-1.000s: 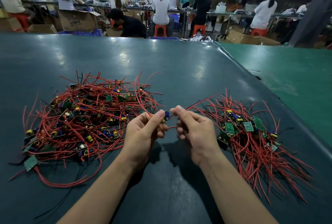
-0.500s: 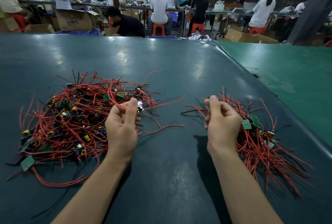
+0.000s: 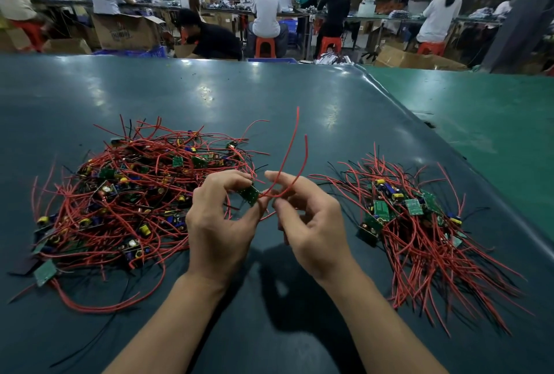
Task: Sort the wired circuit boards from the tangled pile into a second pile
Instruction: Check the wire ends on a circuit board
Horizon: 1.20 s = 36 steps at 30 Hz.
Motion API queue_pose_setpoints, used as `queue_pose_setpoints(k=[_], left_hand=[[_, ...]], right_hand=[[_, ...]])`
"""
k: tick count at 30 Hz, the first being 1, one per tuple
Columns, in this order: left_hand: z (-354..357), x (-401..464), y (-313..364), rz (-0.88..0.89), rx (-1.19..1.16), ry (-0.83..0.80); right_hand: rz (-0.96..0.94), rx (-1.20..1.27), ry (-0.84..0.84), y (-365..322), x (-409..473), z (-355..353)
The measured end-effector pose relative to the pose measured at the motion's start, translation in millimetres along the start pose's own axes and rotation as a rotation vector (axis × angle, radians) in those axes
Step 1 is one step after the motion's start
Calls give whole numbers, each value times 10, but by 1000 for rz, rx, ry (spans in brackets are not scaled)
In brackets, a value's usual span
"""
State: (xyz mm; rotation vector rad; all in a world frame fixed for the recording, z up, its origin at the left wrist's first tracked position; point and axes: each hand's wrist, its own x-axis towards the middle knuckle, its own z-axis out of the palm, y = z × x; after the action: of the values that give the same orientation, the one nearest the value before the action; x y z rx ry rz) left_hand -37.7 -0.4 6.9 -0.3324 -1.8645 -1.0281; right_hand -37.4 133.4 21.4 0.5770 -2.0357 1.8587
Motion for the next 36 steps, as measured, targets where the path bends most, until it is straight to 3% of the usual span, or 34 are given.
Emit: queue_pose_setpoints(k=[2,5,9,13,17,27,33,36], left_hand=[[-8,7,-21,27,52,-24],[17,10,-20,58,50,-110],[37,-3,8,75,-2,-188],[23,1,-1,68,44,-153],[28,-11,1,62,91,-128],[51,-9,38,65,67,-227],[38,-12,68,99,31,-203],[41,-25,89,121,32,-191]], right_hand=[[-47,-61,-21,10,-16,36],[-100,-111,92,37,11,59],[93,94,174,29,62,-14],[275,328,179,-7,98,-49],[452,362,161,24,110,-62],[375,315,266,67,129,-54],[324,413,544,34,256,-283],[339,500,599,23,275,-313]])
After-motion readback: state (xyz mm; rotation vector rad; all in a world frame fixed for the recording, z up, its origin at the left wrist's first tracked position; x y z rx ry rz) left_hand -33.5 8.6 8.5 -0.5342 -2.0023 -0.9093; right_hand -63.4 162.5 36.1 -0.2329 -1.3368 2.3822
